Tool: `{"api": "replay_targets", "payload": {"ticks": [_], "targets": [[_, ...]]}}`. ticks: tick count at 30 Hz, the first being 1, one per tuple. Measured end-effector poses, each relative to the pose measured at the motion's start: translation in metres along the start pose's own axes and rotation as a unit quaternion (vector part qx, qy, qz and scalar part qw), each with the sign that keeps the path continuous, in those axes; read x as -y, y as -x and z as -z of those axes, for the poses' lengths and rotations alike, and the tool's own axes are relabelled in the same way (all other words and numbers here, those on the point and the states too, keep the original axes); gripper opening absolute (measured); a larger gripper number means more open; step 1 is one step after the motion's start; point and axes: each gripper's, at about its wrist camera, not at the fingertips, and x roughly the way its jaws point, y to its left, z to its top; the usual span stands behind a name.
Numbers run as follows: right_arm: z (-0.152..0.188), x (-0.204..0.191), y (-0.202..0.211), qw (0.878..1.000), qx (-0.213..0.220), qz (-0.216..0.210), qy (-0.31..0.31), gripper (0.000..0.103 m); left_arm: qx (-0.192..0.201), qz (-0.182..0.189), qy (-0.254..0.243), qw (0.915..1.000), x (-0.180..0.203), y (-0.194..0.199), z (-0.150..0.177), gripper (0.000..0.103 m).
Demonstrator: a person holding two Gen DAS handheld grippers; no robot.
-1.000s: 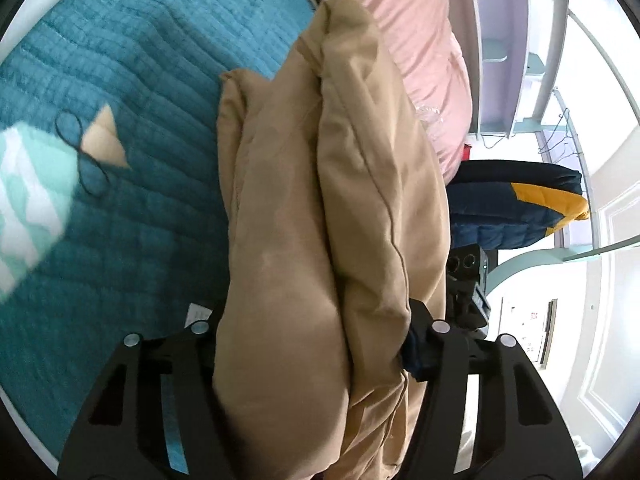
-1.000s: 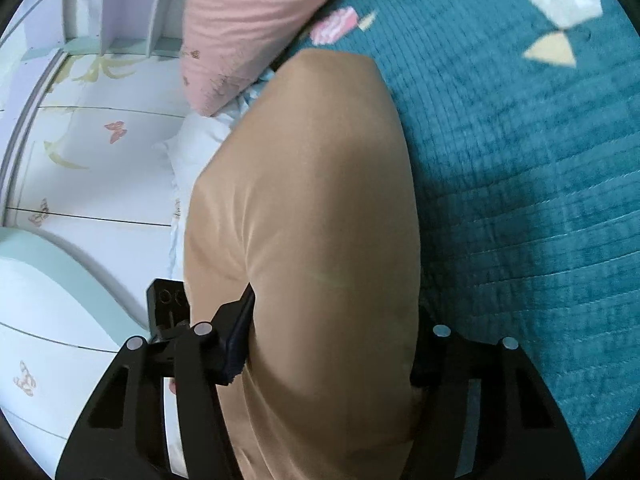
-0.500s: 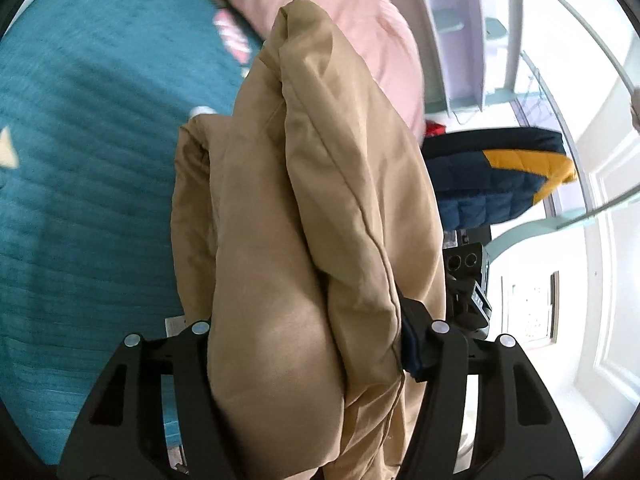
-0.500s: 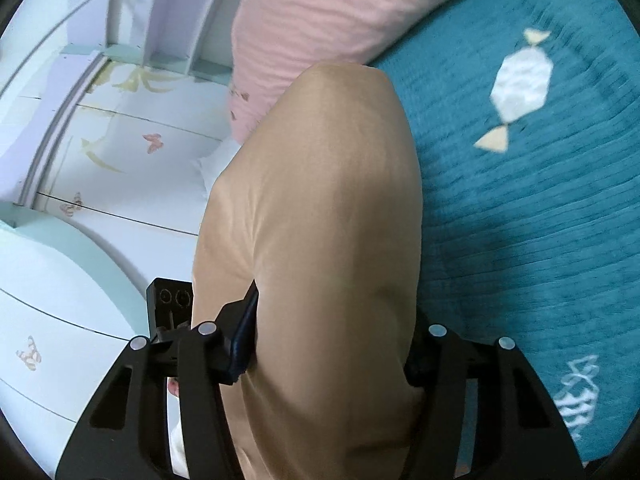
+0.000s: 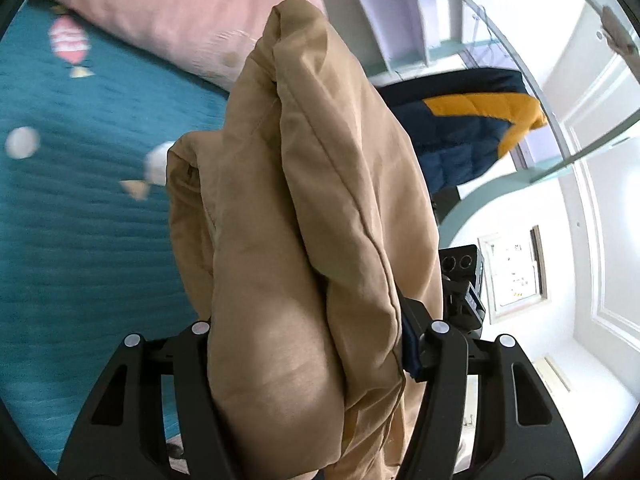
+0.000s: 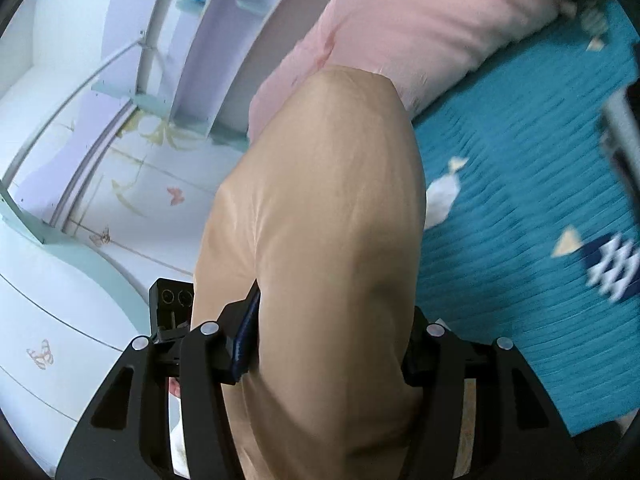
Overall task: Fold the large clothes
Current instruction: 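Carry the folded tan jacket with both tools toward the clothes stack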
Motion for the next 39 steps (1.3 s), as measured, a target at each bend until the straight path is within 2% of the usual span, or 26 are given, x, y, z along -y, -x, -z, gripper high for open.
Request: {"api": "replay_targets", "payload": {"ticks": [8, 15, 20, 24, 29, 31, 33, 36, 39], "targets": [[-0.043, 0.029, 0.095, 0.998, 0.039, 0.039, 0.020, 0.052, -0.025, 0.032, -0.031, 0.9987, 0.057, -0.097, -0.007, 0.059], [-0.066, 0.094, 0.175, 0.994, 0.074, 0.084, 0.003, 0.052, -0.065, 0.044, -0.037, 0.9962, 0.085, -0.205, -0.006, 0.059], [-0.078, 0.148, 0.215, 0.990, 0.089, 0.111, -0.023, 0.052, -0.090, 0.044, -0.037, 0.9943, 0.096, -0.289, 0.002, 0.059], [-0.086, 0.203, 0.243, 0.985, 0.090, 0.141, -0.051, 0.052, -0.112, 0.022, -0.043, 0.9926, 0.103, -0.347, 0.013, 0.059], [-0.088, 0.260, 0.253, 0.979, 0.076, 0.167, -0.092, 0.052, -0.138, -0.009, -0.066, 0.9882, 0.102, -0.394, 0.035, 0.060], [-0.087, 0.278, 0.254, 0.977, 0.072, 0.175, -0.102, 0.053, -0.149, -0.035, -0.075, 0.9853, 0.094, -0.408, 0.042, 0.060], [-0.086, 0.284, 0.252, 0.975, 0.067, 0.190, -0.089, 0.054, -0.156, -0.058, -0.069, 0.9837, 0.084, -0.417, 0.045, 0.060], [-0.082, 0.289, 0.253, 0.975, 0.065, 0.202, -0.072, 0.056, -0.159, -0.074, -0.059, 0.9827, 0.067, -0.421, 0.048, 0.060], [-0.079, 0.283, 0.258, 0.973, 0.056, 0.219, -0.056, 0.056, -0.165, -0.087, -0.071, 0.9799, 0.065, -0.422, 0.049, 0.061]]}}
